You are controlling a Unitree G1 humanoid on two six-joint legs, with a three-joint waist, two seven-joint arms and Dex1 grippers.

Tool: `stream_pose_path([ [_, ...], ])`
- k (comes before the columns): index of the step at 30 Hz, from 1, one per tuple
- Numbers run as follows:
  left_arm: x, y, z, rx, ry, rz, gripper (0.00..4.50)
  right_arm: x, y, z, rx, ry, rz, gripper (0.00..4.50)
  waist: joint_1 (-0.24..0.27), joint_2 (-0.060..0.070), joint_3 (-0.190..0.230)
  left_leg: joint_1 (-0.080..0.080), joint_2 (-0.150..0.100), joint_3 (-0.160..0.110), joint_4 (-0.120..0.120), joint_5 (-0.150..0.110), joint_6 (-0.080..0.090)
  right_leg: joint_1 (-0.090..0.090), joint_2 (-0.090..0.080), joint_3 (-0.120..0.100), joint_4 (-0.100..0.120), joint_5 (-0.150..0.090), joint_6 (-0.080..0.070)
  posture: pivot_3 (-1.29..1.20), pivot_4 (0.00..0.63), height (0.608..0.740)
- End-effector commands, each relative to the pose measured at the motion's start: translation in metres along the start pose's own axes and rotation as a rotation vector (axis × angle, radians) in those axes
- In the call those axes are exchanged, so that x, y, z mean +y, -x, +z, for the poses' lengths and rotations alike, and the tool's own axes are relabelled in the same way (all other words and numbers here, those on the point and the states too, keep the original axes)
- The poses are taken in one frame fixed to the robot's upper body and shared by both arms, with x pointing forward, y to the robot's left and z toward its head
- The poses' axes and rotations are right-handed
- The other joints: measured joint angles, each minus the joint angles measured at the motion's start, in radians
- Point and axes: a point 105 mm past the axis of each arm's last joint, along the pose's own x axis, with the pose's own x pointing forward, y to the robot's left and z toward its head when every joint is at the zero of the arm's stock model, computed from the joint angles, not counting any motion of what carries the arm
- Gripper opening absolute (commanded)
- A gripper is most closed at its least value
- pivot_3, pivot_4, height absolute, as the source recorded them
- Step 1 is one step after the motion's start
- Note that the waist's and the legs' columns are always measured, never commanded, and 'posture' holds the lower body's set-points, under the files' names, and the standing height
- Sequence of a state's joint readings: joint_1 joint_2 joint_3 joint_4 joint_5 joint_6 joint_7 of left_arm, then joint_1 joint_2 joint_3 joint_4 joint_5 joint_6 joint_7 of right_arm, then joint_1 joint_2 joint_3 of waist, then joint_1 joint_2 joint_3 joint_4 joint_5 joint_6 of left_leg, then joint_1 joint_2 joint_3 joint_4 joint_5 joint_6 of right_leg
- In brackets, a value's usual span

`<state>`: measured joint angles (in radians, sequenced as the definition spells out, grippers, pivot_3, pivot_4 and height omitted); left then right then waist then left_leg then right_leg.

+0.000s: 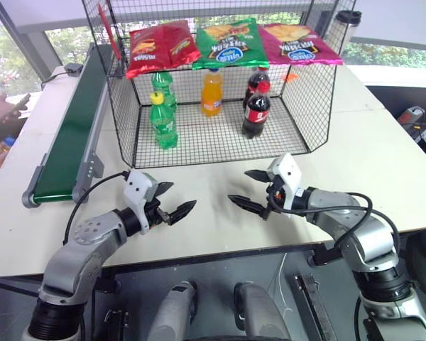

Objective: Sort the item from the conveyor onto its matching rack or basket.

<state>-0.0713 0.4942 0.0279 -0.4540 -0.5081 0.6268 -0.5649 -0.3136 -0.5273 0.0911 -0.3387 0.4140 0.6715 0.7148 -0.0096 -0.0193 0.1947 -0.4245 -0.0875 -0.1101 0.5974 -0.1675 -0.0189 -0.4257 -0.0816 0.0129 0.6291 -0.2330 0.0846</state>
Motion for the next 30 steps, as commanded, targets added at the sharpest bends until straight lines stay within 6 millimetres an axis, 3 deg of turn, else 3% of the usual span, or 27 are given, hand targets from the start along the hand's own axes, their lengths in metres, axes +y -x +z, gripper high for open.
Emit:
stream_pose_path([
  [1, -0.006, 0.0014, 0.0124, -0.059, -0.037, -0.021, 4.5, 0.0044, 0.0022, 0.0121, -0.04, 0.036, 0.016, 4.47, 0.0, 0.0, 0.0, 0.0, 0.0, 0.0, 0.0, 0.0, 0.0, 0.0, 0.0, 0.0, 0.0, 0.0, 0.0, 0.0, 0.15, 0.739],
  [30, -0.0048, -0.0006, 0.0081, -0.041, -0.045, 0.0, 4.5, 0.0073, 0.0024, 0.0138, -0.043, 0.033, 0.032, 4.47, 0.0, 0.0, 0.0, 0.0, 0.0, 0.0, 0.0, -0.001, -0.002, 0.0, 0.0, 0.0, 0.0, 0.0, 0.0, 0.0, 0.15, 0.739],
])
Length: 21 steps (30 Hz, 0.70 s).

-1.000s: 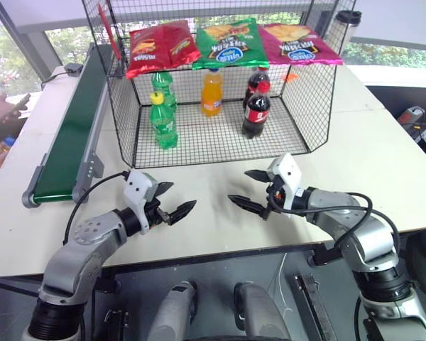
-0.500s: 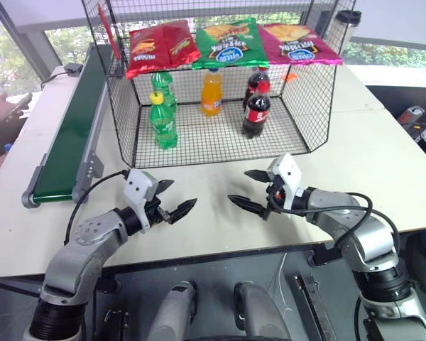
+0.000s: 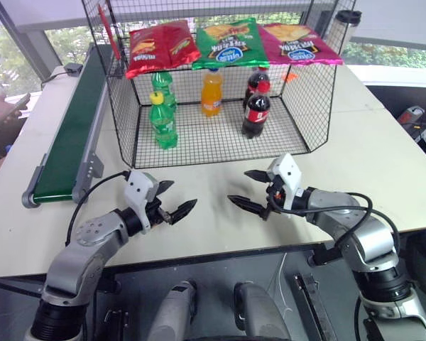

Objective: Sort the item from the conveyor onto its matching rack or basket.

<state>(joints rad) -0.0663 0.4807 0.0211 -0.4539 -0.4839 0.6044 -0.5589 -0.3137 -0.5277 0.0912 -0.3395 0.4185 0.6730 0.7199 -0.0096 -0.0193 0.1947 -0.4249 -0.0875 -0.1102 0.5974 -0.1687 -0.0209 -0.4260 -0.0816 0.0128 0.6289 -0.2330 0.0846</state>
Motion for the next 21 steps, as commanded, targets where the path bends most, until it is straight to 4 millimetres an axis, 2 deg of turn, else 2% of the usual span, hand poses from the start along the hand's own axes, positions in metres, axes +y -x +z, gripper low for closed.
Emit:
stream_pose_path([
  [1, -0.0048, 0.0005, 0.0081, -0.03, -0.03, -0.014, 4.5, 0.0065, 0.0024, 0.0136, -0.042, 0.036, 0.024, 4.47, 0.0, 0.0, 0.0, 0.0, 0.0, 0.0, 0.0, 0.0, 0.0, 0.0, 0.0, 0.0, 0.0, 0.0, 0.0, 0.0, 0.15, 0.739],
  [21, -0.0016, 0.0022, 0.0159, -0.055, -0.055, 0.029, 4.5, 0.0077, 0.0011, 0.0162, -0.047, 0.039, 0.045, 4.47, 0.0, 0.0, 0.0, 0.0, 0.0, 0.0, 0.0, 0.0, 0.0, 0.0, 0.0, 0.0, 0.0, 0.0, 0.0, 0.0, 0.15, 0.739],
])
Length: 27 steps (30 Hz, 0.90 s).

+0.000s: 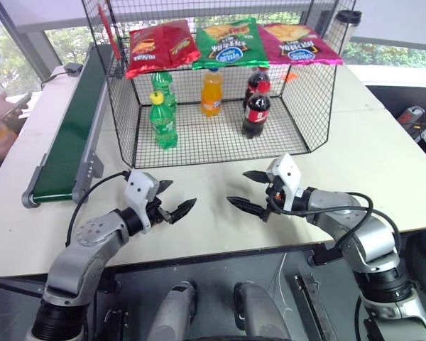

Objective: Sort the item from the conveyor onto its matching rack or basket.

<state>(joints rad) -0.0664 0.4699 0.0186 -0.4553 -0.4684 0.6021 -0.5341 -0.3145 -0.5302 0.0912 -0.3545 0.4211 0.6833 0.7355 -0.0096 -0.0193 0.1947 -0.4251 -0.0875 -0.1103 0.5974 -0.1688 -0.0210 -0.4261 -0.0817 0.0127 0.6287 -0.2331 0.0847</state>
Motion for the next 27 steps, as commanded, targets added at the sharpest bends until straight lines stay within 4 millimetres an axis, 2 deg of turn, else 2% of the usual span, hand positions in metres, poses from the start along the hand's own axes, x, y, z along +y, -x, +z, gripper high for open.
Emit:
stream_pose_path([
  [1, -0.003, 0.004, 0.017, -0.056, -0.053, 0.007, 4.5, 0.005, 0.0, 0.015, -0.049, 0.034, 0.027, 4.47, 0.0, 0.0, 0.0, 0.0, 0.0, 0.0, 0.0, 0.0, 0.0, 0.0, 0.0, 0.0, 0.0, 0.0, 0.0, 0.0, 0.15, 0.739],
  [6, 0.013, 0.016, 0.034, -0.09, -0.08, 0.096, 4.5, 0.008, -0.001, 0.018, -0.06, 0.033, 0.049, 4.47, -0.001, 0.0, 0.0, 0.0, 0.0, 0.0, 0.0, 0.0, 0.0, 0.0, 0.0, 0.0, 0.0, 0.0, 0.0, 0.0, 0.15, 0.739],
  [8, 0.026, 0.025, 0.045, -0.111, -0.094, 0.158, 4.5, 0.01, -0.001, 0.019, -0.062, 0.036, 0.06, 4.47, -0.001, 0.0, 0.0, 0.0, 0.0, 0.0, 0.0, 0.0, 0.0, 0.0, 0.0, 0.0, 0.0, 0.0, 0.0, 0.0, 0.15, 0.739],
  [11, 0.075, 0.056, 0.064, -0.155, -0.085, 0.356, 4.5, 0.012, -0.003, 0.02, -0.063, 0.038, 0.084, 4.47, -0.001, 0.0, 0.0, 0.0, 0.0, -0.001, 0.0, 0.0, 0.0, -0.001, 0.0, -0.001, 0.0, -0.001, 0.001, 0.0, 0.15, 0.739],
  [15, 0.111, 0.084, 0.08, -0.213, -0.027, 0.515, 4.5, 0.011, -0.004, 0.018, -0.053, 0.042, 0.097, 4.47, -0.001, 0.0, 0.0, 0.0, 0.0, -0.001, 0.0, 0.0, 0.0, -0.001, 0.001, -0.001, 0.0, -0.001, 0.002, 0.0, 0.15, 0.739],
  [19, 0.121, 0.1, 0.086, -0.235, 0.03, 0.557, 4.5, 0.011, -0.005, 0.02, -0.059, 0.042, 0.113, 4.47, 0.001, 0.0, 0.0, 0.0, 0.0, -0.001, 0.0, 0.0, 0.0, -0.001, 0.0, -0.002, 0.0, 0.0, 0.001, 0.0, 0.15, 0.739],
  [24, 0.127, 0.12, 0.068, -0.166, 0.03, 0.611, 4.5, 0.017, -0.007, 0.031, -0.086, 0.069, 0.151, 4.47, -0.004, 0.0, 0.0, 0.0, 0.0, 0.0, 0.0, 0.0, 0.0, -0.001, 0.0, 0.0, 0.0, 0.0, 0.001, 0.0, 0.15, 0.739],
  [27, 0.134, 0.13, 0.064, -0.166, 0.055, 0.666, 4.5, 0.02, -0.008, 0.039, -0.109, 0.098, 0.165, 4.47, -0.002, 0.0, 0.0, 0.0, 0.0, -0.001, -0.001, 0.0, 0.0, -0.001, 0.0, 0.0, 0.0, 0.0, 0.0, 0.0, 0.15, 0.739],
])
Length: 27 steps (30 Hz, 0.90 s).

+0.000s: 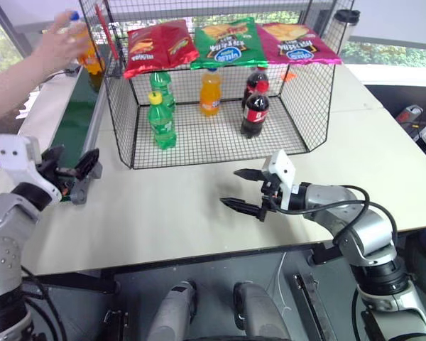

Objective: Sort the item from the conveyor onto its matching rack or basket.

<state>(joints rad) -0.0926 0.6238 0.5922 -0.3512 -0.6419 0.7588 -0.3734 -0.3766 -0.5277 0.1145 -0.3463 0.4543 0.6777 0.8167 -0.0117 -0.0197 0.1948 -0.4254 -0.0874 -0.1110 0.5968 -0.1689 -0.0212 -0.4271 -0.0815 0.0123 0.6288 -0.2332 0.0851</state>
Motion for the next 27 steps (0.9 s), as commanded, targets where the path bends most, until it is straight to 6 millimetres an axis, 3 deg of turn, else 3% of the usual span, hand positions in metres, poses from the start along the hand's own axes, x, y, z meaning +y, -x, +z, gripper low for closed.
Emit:
stream_pose_path([
  [1, 0.017, 0.009, 0.016, -0.057, -0.002, 0.072, 4.5, 0.009, -0.003, 0.027, -0.077, 0.079, 0.049, 4.47, 0.0, 0.0, 0.0, 0.0, 0.0, 0.0, 0.0, 0.0, 0.0, 0.0, 0.0, 0.0, 0.0, 0.0, 0.0, 0.0, 0.15, 0.739],
  [7, 0.024, 0.014, 0.011, -0.042, 0.002, 0.093, 4.5, 0.021, -0.007, 0.048, -0.127, 0.123, 0.116, 4.47, 0.001, 0.0, 0.0, 0.0, 0.0, 0.0, 0.0, 0.0, 0.0, 0.0, 0.0, 0.0, -0.001, 0.0, 0.0, 0.0, 0.15, 0.739],
  [27, 0.05, 0.017, -0.004, -0.014, -0.006, 0.21, 4.5, 0.041, -0.011, 0.054, -0.083, 0.242, 0.256, 4.47, 0.001, 0.0, 0.0, -0.001, 0.0, 0.0, -0.001, 0.0, 0.0, -0.001, -0.001, 0.0, -0.001, 0.0, 0.0, 0.0, 0.15, 0.739],
])
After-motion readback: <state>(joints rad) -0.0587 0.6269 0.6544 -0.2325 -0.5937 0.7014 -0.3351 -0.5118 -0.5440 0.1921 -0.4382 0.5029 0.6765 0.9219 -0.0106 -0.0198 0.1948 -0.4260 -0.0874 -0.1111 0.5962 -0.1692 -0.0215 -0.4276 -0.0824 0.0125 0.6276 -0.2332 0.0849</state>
